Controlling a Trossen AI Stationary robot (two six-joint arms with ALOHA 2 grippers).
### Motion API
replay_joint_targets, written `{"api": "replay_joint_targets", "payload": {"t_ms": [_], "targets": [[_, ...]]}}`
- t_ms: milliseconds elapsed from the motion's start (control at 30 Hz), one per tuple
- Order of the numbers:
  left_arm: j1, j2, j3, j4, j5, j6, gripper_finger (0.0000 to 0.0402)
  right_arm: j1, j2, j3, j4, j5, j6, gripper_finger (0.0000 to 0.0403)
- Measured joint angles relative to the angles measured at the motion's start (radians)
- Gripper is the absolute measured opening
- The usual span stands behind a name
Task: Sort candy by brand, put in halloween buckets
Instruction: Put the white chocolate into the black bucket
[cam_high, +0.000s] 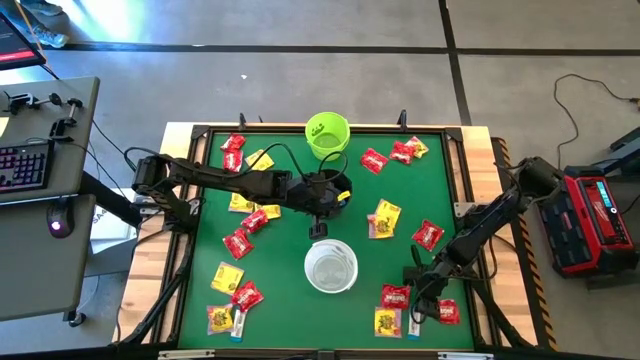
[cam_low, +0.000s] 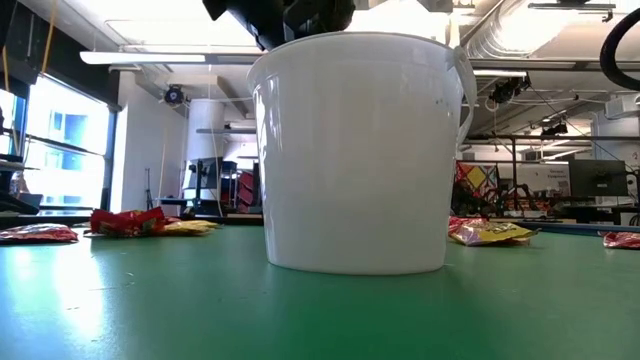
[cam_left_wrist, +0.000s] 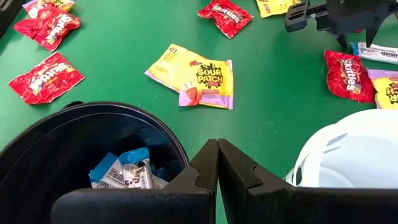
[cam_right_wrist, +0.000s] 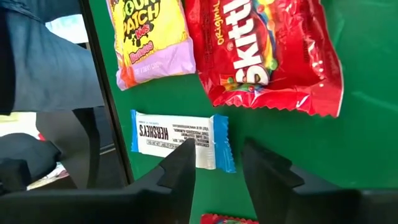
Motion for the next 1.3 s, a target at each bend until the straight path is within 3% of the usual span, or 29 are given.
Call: {"api": "replay_joint_targets", "payload": {"t_ms": [233, 533, 767, 1100, 1200, 1300], "targets": [[0.0, 0.0, 0.0, 0.0, -0.021, -0.001, 0.0, 0.0, 0.0, 0.0, -0.009, 0.019, -0.021, 0.0105], [0.0, 0.0, 0.0, 0.0, -0.023, -0.008, 0.0, 0.0, 0.002, -0.002, -0.022, 0.028, -0.025, 0.0008], [0.0, 0.0, 0.0, -0.002, -0.024, -0.008, 0.0, 0.0, 0.002, 0.01, -0.039, 0.029, 0.014, 0.0], [0.0, 0.0, 0.0, -0.002, -0.026, -0.008, 0.0, 0.0, -0.015, 0.121, -0.201, 0.044, 0.044, 0.0], [0.0, 0.0, 0.0, -0.004, -0.022, -0.009, 0.0, 0.0, -0.038, 0.182, -0.268, 0.047, 0.16, 0.0], [0.0, 0.0, 0.0, -0.008, -0.022, -0.01, 0.0, 0.009, -0.038, 0.264, -0.324, 0.064, 0.383, 0.0008]]}}
